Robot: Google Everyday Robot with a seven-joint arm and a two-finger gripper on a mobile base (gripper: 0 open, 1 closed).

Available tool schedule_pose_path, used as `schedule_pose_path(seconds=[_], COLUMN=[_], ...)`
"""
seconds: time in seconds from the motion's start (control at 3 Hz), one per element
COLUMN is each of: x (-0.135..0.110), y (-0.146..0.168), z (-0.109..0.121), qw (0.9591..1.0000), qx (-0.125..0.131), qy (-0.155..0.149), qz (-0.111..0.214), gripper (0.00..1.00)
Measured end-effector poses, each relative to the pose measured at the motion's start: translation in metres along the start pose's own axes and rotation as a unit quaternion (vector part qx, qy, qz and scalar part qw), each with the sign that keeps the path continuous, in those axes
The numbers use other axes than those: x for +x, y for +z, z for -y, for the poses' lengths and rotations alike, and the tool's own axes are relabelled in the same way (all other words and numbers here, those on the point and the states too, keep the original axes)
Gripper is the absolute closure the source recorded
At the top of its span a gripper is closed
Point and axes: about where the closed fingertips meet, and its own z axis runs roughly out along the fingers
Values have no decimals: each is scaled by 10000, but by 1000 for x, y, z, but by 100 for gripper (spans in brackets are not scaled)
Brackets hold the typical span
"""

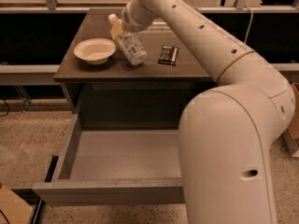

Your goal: Pick blue plastic bottle from top drawer and place on counter

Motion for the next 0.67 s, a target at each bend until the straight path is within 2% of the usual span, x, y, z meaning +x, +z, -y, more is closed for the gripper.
schedule_pose_path(seconds=[0.33, 0.67], x=[1, 3], y=[3, 6], z=[-1, -3], qw=[10000, 10000], qx=[-14, -25], qy=[-3, -6], qz=[-20, -38], gripper=[12, 0])
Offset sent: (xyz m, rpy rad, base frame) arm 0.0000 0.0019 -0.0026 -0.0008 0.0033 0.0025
